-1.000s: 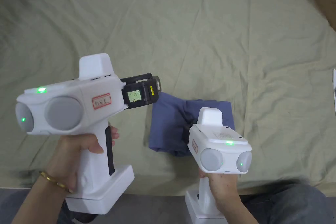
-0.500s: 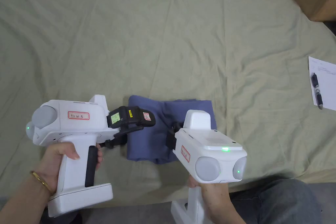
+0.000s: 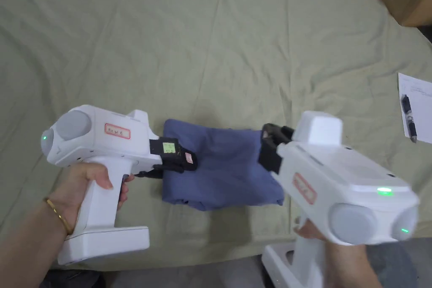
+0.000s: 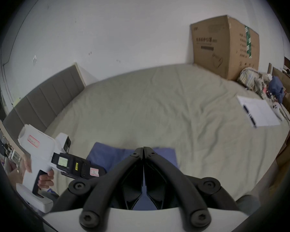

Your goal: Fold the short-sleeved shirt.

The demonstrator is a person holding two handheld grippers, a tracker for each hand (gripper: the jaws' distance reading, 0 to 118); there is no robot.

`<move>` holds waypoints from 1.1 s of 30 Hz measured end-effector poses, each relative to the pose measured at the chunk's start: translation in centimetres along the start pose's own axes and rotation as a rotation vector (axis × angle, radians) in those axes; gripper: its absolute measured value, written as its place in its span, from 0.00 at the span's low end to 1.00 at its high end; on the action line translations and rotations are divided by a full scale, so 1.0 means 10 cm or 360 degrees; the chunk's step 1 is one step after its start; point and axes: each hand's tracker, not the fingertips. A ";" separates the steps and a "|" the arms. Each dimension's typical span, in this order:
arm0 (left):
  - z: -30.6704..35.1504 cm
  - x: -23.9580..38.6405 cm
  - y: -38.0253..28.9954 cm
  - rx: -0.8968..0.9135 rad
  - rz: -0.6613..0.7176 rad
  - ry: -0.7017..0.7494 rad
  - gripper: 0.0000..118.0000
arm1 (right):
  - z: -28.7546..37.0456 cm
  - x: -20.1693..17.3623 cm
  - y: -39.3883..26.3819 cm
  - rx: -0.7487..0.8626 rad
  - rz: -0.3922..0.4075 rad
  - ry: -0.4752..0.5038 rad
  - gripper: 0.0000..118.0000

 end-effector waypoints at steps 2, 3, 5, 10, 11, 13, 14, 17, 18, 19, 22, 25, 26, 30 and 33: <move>0.17 0.12 0.07 0.0006 -0.0009 0.0058 0.18 | 0.27 0.05 0.14 0.0127 -0.0030 0.0060 0.00; 0.25 0.15 0.10 0.0012 -0.0015 0.0090 0.18 | 0.37 0.05 0.20 0.0167 -0.0019 0.0073 0.00; 0.60 0.35 0.07 0.0034 -0.0066 0.0189 0.17 | 0.55 0.06 0.31 0.0234 0.0027 0.0074 0.00; 1.42 -0.11 0.33 0.0106 -0.0111 0.0494 0.17 | 0.78 0.06 0.43 0.0324 0.0033 0.0108 0.00; 1.63 -0.20 0.35 0.0119 -0.0125 0.0555 0.17 | 0.79 0.04 0.43 0.0329 0.0035 0.0107 0.00; 2.04 -0.40 0.37 0.0154 -0.0095 0.0666 0.17 | 0.79 0.02 0.42 0.0326 0.0049 0.0101 0.00; 2.24 -0.53 0.40 0.0172 -0.0088 0.0707 0.17 | 0.77 -0.02 0.40 0.0316 0.0075 0.0068 0.00; 2.72 -0.74 0.31 0.0205 -0.0006 0.0917 0.18 | 0.73 -0.07 0.36 0.0291 0.0096 0.0053 0.00; 2.84 -0.86 0.33 0.0211 0.0025 0.0984 0.18 | 0.71 -0.09 0.35 0.0276 0.0080 0.0061 0.00; 2.97 -1.00 0.35 0.0211 0.0047 0.1051 0.18 | 0.70 -0.13 0.34 0.0263 0.0071 0.0060 0.00; 3.35 -1.45 0.54 0.0209 0.0127 0.1307 0.18 | 0.64 -0.23 0.33 0.0256 0.0104 0.0017 0.00; 3.53 -1.73 0.61 0.0240 0.0099 0.1542 0.39 | 0.54 -0.29 0.32 0.0221 0.0105 0.0007 0.00; 3.56 -1.79 0.61 0.0269 0.0093 0.1670 0.59 | 0.52 -0.31 0.32 0.0215 0.0100 0.0010 0.00; 3.73 -1.69 0.51 0.0595 0.0115 0.1876 0.81 | 0.45 -0.34 0.35 0.0202 0.0120 0.0012 0.00; 3.86 -1.30 0.37 0.1046 0.0012 0.1894 0.69 | 0.45 -0.31 0.46 0.0211 0.0138 0.0006 0.00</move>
